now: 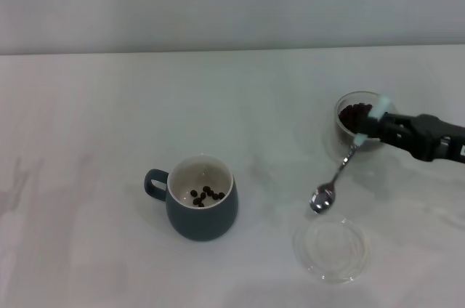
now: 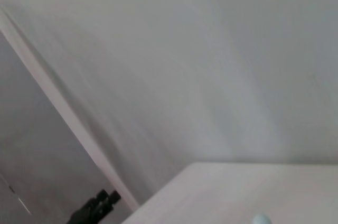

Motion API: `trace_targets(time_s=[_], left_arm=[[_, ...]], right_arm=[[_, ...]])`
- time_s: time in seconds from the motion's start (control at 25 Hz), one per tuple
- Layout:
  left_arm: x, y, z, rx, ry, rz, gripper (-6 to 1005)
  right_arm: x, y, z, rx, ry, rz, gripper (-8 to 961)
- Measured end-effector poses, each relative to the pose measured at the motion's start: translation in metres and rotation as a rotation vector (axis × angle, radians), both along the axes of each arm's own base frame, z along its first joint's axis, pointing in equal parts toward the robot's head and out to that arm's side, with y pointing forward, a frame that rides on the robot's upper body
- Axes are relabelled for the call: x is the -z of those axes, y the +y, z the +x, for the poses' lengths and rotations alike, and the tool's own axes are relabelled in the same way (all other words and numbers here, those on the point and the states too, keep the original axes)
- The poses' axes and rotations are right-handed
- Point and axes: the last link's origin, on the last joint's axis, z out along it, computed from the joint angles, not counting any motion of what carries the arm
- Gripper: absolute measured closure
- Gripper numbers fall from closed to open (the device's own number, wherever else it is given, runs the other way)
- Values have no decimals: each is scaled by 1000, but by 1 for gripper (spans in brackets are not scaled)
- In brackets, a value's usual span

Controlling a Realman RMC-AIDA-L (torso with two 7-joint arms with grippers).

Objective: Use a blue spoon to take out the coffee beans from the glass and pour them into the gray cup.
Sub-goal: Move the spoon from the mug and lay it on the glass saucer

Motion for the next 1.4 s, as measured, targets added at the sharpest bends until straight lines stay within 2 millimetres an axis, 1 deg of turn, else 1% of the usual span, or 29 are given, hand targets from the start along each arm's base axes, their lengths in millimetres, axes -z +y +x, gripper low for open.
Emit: trace_targets(time_s=[0.16,0.36,0.64,1.4], left_arm=[[0,0,0,-1,0,0,127],[1,1,1,1,-4,-1,127],[2,3,3,9,-6,-3,127],[3,2,4,10,-9,-7,126]], right_arm=[[2,-7,9,29,-21,-33,811],[8,-13,15,38,-59,-74,813],[19,-15,20,57,-111,-103,813],[40,-17,25,104,-153,-136,812]])
